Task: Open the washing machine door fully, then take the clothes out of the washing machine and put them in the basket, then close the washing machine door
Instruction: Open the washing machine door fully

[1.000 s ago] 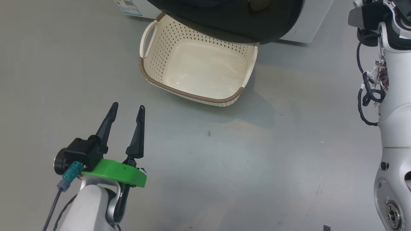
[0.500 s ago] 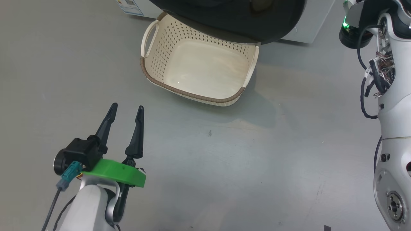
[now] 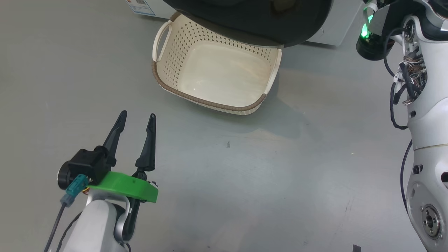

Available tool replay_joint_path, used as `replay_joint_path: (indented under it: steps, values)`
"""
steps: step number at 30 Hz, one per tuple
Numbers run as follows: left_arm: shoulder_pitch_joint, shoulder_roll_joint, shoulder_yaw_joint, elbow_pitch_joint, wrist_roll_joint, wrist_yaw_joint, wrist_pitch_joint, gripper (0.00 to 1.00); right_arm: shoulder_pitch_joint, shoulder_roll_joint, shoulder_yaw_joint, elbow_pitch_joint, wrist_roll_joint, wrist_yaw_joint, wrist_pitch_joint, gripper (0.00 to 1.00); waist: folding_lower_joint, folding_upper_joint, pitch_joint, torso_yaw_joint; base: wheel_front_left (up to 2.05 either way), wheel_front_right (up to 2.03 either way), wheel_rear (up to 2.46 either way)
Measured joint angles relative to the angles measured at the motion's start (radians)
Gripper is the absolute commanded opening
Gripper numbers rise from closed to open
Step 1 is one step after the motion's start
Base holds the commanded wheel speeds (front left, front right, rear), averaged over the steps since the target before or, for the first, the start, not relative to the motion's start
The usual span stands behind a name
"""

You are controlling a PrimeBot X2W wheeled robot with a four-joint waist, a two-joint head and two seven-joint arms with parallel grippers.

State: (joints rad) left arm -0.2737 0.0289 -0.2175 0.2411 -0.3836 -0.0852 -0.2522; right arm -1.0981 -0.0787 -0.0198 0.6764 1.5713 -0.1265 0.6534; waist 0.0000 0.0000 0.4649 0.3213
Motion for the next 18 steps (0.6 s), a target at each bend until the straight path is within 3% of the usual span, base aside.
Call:
replay_joint_path:
  steps: [18]
  values:
    - [-0.005, -0.001, -0.002, 0.020, 0.001, 0.000, 0.000, 1.00, 0.007, -0.002, 0.069, 0.113, 0.095, -0.001, 0.077, 0.00, 0.0000, 0.0000, -0.048, 0.008, 0.00, 0.00, 0.00]
